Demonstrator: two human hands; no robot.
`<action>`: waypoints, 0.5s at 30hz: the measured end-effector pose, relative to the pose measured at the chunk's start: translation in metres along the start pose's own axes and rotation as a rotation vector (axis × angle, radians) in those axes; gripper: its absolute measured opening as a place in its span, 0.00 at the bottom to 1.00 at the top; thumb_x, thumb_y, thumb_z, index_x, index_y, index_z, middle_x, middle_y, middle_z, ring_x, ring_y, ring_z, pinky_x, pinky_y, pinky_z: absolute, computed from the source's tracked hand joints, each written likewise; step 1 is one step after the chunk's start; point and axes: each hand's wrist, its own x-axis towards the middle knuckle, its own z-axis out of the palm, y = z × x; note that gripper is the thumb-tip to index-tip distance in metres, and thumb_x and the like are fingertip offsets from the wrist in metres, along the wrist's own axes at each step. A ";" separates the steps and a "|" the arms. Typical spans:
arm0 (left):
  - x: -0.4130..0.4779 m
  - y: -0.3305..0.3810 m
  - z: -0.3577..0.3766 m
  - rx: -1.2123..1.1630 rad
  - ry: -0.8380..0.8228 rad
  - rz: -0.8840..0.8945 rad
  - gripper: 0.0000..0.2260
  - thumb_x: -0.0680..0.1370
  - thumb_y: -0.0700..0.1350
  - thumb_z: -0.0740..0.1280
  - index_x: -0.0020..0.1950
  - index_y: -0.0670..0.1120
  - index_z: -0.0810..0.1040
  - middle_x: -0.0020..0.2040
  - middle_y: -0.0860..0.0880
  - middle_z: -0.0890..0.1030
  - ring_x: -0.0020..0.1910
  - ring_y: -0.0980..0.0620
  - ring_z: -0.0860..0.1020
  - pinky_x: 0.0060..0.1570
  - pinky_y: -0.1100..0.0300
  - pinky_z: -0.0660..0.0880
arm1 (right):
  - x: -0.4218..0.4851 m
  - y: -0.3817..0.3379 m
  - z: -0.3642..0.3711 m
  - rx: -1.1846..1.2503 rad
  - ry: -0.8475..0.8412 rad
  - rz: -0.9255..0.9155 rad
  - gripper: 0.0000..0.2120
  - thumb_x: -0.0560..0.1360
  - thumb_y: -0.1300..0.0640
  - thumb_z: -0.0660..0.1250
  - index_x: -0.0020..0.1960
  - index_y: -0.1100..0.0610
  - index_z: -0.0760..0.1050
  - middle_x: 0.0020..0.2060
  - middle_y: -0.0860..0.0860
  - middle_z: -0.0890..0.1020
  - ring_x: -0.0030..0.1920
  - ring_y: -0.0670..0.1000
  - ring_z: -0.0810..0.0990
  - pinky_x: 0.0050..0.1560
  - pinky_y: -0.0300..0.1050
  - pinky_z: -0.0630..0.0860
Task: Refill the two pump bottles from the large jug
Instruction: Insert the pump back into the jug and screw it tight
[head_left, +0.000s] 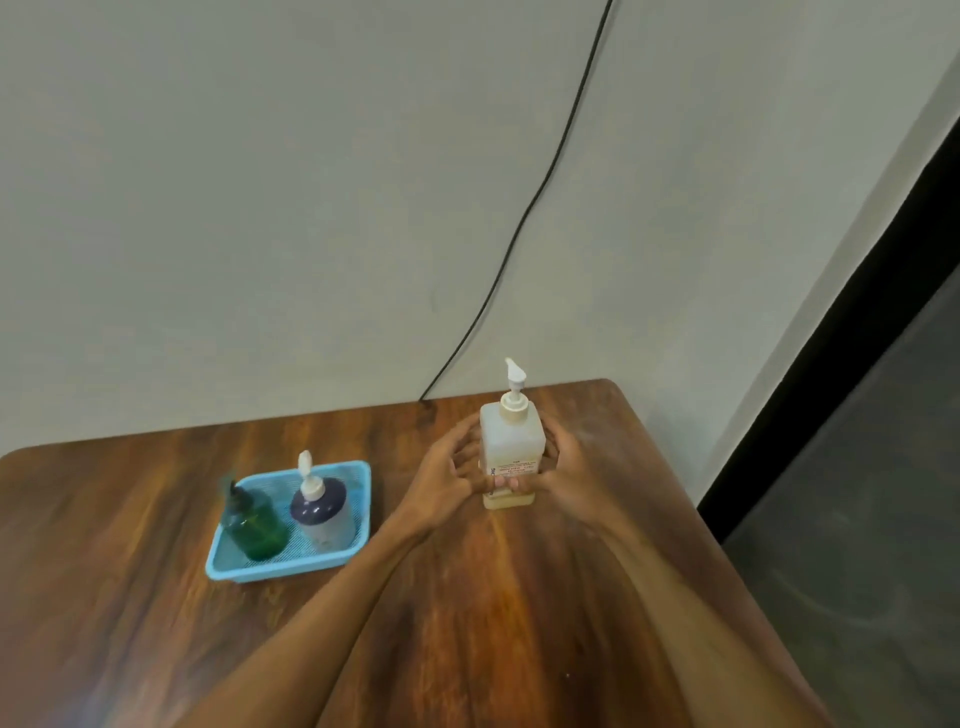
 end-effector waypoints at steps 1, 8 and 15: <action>0.018 -0.002 0.008 -0.011 -0.013 -0.005 0.37 0.67 0.38 0.79 0.72 0.51 0.68 0.65 0.51 0.78 0.64 0.52 0.77 0.60 0.49 0.78 | 0.011 0.003 -0.011 -0.002 0.023 0.017 0.40 0.59 0.65 0.81 0.65 0.41 0.72 0.59 0.51 0.82 0.58 0.53 0.83 0.54 0.58 0.82; 0.132 -0.039 0.059 -0.008 -0.062 -0.012 0.38 0.69 0.34 0.77 0.76 0.49 0.65 0.68 0.52 0.76 0.66 0.55 0.75 0.60 0.60 0.77 | 0.084 0.038 -0.081 -0.292 0.157 -0.003 0.31 0.60 0.61 0.80 0.60 0.44 0.76 0.51 0.41 0.83 0.53 0.44 0.83 0.49 0.45 0.83; 0.215 -0.096 0.092 0.074 -0.075 0.015 0.39 0.70 0.38 0.77 0.76 0.50 0.64 0.70 0.55 0.74 0.67 0.55 0.74 0.66 0.51 0.74 | 0.131 0.070 -0.117 -0.647 0.273 -0.098 0.23 0.62 0.48 0.79 0.53 0.39 0.73 0.42 0.34 0.76 0.44 0.40 0.80 0.45 0.47 0.83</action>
